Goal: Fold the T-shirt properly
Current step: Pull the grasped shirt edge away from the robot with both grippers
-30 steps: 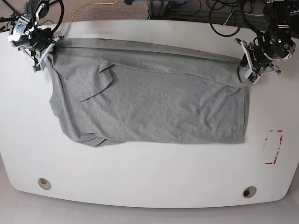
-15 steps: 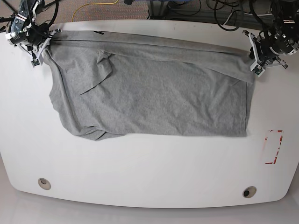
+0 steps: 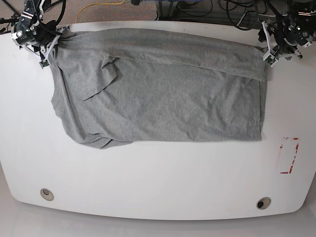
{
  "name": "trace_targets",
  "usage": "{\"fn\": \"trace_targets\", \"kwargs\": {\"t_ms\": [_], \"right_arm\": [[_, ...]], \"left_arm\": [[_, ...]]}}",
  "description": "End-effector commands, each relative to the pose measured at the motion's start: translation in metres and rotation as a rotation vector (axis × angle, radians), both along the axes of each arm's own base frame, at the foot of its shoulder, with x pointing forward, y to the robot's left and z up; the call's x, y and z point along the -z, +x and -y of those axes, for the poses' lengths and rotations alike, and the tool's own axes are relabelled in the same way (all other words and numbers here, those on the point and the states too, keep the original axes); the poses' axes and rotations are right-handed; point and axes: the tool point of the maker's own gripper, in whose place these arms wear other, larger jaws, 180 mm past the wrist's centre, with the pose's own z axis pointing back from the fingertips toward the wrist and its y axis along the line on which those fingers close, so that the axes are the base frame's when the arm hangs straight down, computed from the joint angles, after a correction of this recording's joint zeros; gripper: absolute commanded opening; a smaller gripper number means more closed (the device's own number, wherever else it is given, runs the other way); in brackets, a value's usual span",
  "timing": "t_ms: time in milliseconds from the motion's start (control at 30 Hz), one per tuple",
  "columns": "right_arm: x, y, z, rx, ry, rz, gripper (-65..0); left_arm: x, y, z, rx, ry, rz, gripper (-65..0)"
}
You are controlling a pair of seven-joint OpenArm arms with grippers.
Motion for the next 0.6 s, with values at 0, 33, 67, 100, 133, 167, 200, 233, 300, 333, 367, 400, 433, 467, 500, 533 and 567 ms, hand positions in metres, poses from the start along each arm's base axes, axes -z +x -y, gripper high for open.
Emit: {"fn": "trace_targets", "kwargs": {"t_ms": [0, 33, 67, 100, 133, 167, 200, 233, 300, 333, 367, 400, 433, 467, 500, 533, 567], "right_arm": [[-0.009, 0.004, 0.005, -0.010, -0.026, 0.021, -53.0], [-0.009, 0.005, 0.005, -0.012, -0.027, 0.024, -51.0], [-0.011, 0.006, 0.005, -0.015, -0.030, 0.027, -48.2], [-0.012, 0.007, 0.005, -0.018, -0.033, 0.033, -45.5], [-0.014, 0.008, 0.004, -0.022, -0.036, 0.040, -40.4], [-0.017, 0.009, 0.003, -0.028, -0.041, 0.045, -36.3], [-0.019, 0.008, 0.003, -0.034, -0.047, 0.046, -32.0], [-0.022, 0.009, 0.002, -0.044, -0.055, 0.054, -26.0], [-0.031, 0.012, -0.001, -0.064, -0.069, 0.080, -17.0], [-0.036, 0.015, -0.003, -0.072, -0.075, 0.095, -13.8], [-0.041, 0.018, -0.005, -0.083, -0.081, 0.111, -9.8], [-0.047, 0.021, -0.007, -0.095, -0.089, 0.128, -5.9], [-0.049, 0.021, -0.008, -0.098, -0.093, 0.130, -4.8], [-0.050, 0.020, -0.011, -0.098, -0.094, 0.129, -3.6], [-0.050, 0.020, -0.013, -0.095, -0.092, 0.133, -3.8], [-0.051, 0.022, -0.013, -0.091, -0.090, 0.140, -4.0], [-0.053, 0.024, -0.012, -0.073, -0.091, 0.154, -4.6]], "left_arm": [[-0.008, 0.004, -0.002, 0.017, 0.012, 0.026, -24.4], [-0.011, 0.005, 0.000, 0.023, 0.013, 0.033, -23.1], [-0.013, 0.006, 0.001, 0.029, 0.015, 0.038, -21.5], [-0.014, 0.005, 0.003, 0.034, 0.015, 0.040, -20.6], [-0.016, 0.005, 0.005, 0.042, 0.015, 0.045, -19.3], [-0.018, 0.006, 0.005, 0.047, 0.018, 0.050, -18.6], [-0.020, 0.007, 0.005, 0.048, 0.020, 0.058, -17.8], [-0.025, 0.009, 0.004, 0.049, 0.026, 0.072, -17.1], [-0.030, 0.011, 0.000, 0.042, 0.041, 0.082, -16.1], [-0.031, 0.012, -0.002, 0.040, 0.050, 0.082, -16.0], [-0.033, 0.012, -0.005, 0.037, 0.062, 0.079, -16.0], [-0.035, 0.012, -0.008, 0.048, 0.075, 0.072, -16.1], [-0.036, 0.014, -0.009, 0.053, 0.080, 0.075, -16.1], [-0.041, 0.021, -0.012, 0.042, 0.091, 0.097, -16.2], [-0.044, 0.025, -0.015, 0.033, 0.096, 0.108, -16.4], [-0.046, 0.028, -0.017, 0.024, 0.104, 0.119, -16.4], [-0.050, 0.033, -0.022, 0.012, 0.116, 0.131, -16.4]]}}
